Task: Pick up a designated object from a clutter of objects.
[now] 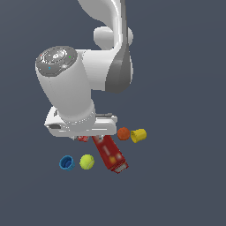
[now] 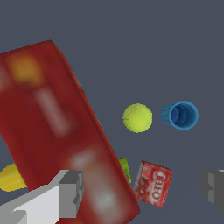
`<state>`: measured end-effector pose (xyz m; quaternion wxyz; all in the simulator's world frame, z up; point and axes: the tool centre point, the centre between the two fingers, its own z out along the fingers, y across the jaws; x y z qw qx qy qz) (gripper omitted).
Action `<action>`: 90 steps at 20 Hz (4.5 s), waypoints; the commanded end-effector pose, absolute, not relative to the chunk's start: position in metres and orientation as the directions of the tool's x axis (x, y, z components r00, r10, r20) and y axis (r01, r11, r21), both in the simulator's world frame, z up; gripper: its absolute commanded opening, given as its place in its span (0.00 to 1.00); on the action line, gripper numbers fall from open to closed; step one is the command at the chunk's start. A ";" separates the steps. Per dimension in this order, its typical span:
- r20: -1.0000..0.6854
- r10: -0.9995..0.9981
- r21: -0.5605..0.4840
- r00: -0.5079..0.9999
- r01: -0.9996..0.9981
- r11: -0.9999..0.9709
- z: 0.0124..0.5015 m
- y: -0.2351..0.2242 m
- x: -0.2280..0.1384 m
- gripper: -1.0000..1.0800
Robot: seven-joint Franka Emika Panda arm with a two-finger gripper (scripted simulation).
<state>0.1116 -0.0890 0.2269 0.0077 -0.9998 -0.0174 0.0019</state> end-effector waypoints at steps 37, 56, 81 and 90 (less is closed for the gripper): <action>0.000 0.047 0.000 0.999 0.047 -0.999 0.044 -0.211 0.153 0.96; -0.001 0.047 0.000 0.999 0.047 -0.999 0.040 -0.210 0.154 0.00; -0.001 0.047 -0.001 0.999 0.047 -0.999 0.149 -0.144 0.096 0.00; 0.000 0.048 0.000 0.999 0.048 -0.999 0.220 -0.101 0.058 0.00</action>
